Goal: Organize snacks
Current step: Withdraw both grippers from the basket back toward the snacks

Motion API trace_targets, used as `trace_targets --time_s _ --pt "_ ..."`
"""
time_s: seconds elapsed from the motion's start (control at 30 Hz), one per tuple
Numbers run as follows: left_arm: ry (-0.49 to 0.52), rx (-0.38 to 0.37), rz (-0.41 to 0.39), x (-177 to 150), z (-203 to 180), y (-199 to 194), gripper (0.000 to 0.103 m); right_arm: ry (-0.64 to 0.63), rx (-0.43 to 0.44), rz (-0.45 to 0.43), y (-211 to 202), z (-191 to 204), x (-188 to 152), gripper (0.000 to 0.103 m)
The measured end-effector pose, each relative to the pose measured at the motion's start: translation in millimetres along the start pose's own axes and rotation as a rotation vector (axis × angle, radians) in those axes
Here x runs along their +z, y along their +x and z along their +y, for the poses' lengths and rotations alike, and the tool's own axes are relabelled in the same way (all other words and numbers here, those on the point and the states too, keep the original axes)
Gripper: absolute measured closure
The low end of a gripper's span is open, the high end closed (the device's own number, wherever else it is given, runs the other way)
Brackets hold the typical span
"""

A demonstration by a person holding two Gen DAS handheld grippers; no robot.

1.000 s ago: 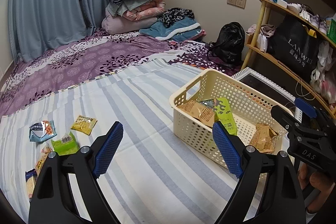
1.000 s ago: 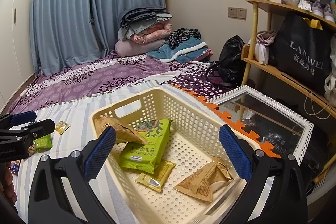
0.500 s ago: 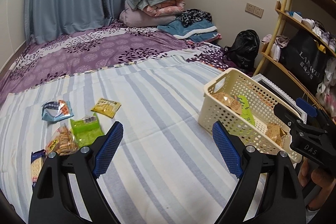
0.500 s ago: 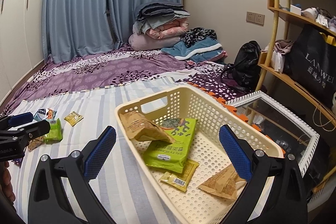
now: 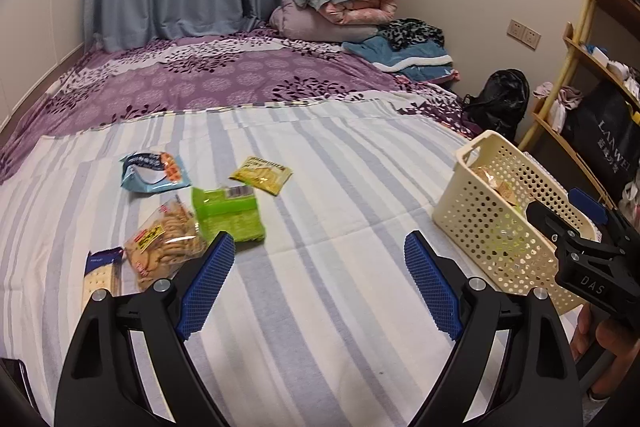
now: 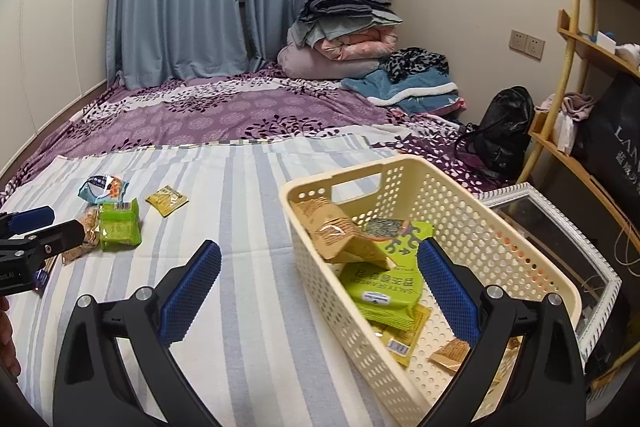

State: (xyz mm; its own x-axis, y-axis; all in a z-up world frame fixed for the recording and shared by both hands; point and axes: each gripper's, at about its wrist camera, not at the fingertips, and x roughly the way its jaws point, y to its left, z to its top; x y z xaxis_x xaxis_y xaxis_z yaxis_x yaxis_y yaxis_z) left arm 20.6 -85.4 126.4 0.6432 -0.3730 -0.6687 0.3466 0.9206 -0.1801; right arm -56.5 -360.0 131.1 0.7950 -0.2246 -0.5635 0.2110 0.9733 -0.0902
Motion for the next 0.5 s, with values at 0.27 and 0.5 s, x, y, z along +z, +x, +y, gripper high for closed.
trace_targets --time_s 0.27,0.5 --pt "-0.037 0.052 0.0 -10 32 -8 0.015 -0.042 0.032 0.021 10 25 0 0.005" --pt "-0.112 0.109 0.008 -23 73 -15 0.015 -0.079 0.088 0.041 16 52 -4 0.005"
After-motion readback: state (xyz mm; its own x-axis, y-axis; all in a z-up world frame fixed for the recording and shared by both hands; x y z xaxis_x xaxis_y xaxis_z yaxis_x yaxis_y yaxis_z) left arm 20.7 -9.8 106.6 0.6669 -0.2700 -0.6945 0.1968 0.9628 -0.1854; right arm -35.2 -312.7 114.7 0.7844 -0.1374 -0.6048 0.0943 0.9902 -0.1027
